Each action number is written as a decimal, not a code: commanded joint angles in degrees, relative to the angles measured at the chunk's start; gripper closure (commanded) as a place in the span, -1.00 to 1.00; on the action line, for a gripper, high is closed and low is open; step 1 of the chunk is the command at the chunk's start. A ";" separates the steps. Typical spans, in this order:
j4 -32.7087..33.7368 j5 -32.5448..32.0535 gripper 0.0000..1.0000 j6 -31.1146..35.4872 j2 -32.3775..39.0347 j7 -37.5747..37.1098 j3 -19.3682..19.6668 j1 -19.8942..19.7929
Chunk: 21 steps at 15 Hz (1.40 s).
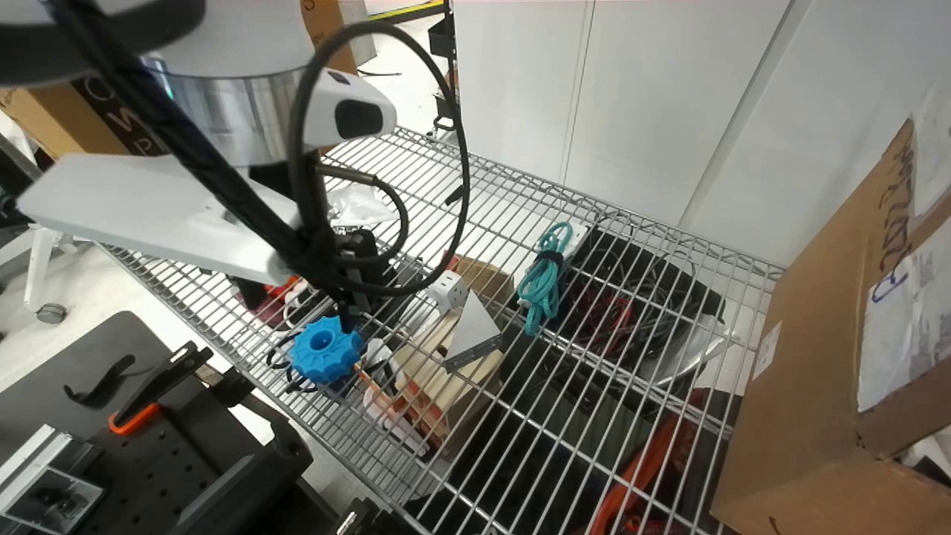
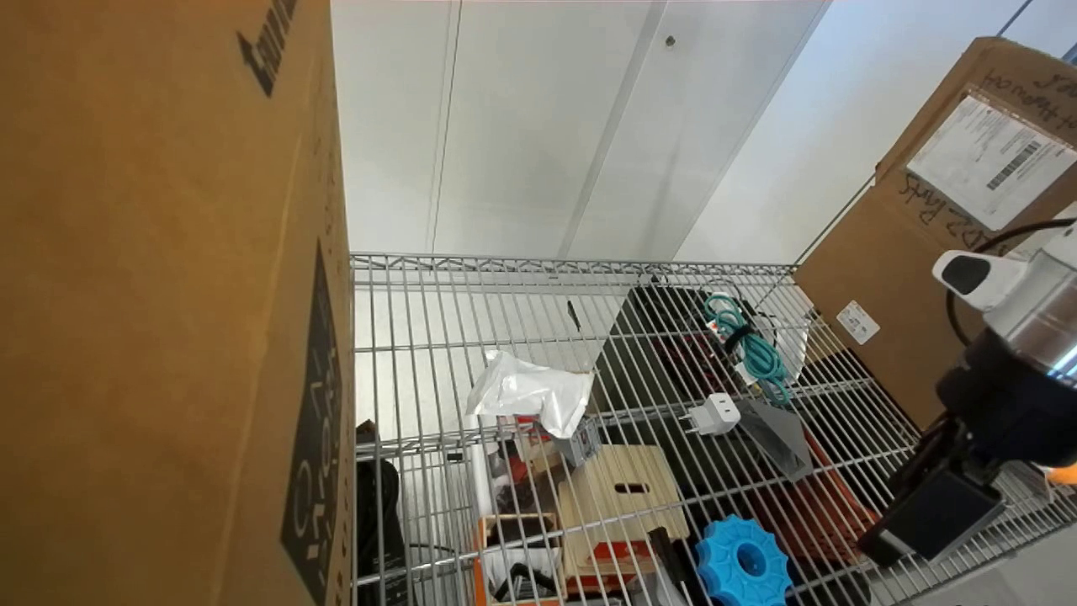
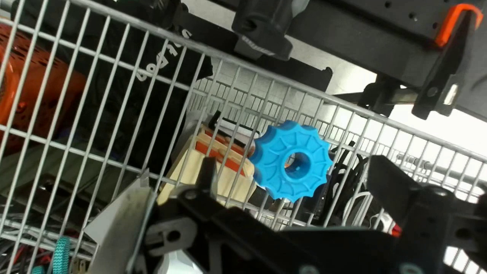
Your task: Move the blue object to the right
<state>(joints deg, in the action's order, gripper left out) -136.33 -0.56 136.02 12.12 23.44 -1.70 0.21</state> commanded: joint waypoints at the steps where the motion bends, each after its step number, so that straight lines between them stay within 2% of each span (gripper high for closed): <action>1: 2.94 4.47 -1.00 5.19 6.50 8.17 -1.91 -3.11; 5: 6.55 10.32 -1.00 6.82 13.11 17.90 -5.94 -7.49; 7: 8.78 10.68 -1.00 5.84 15.96 19.42 -7.17 -8.30; 20: 18.27 8.28 -1.00 1.12 28.35 19.07 -8.64 -9.28; 21: 18.75 8.23 -0.92 0.28 28.47 19.33 -8.65 -9.18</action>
<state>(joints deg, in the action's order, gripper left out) -120.46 8.27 138.94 38.40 41.31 -8.76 -7.63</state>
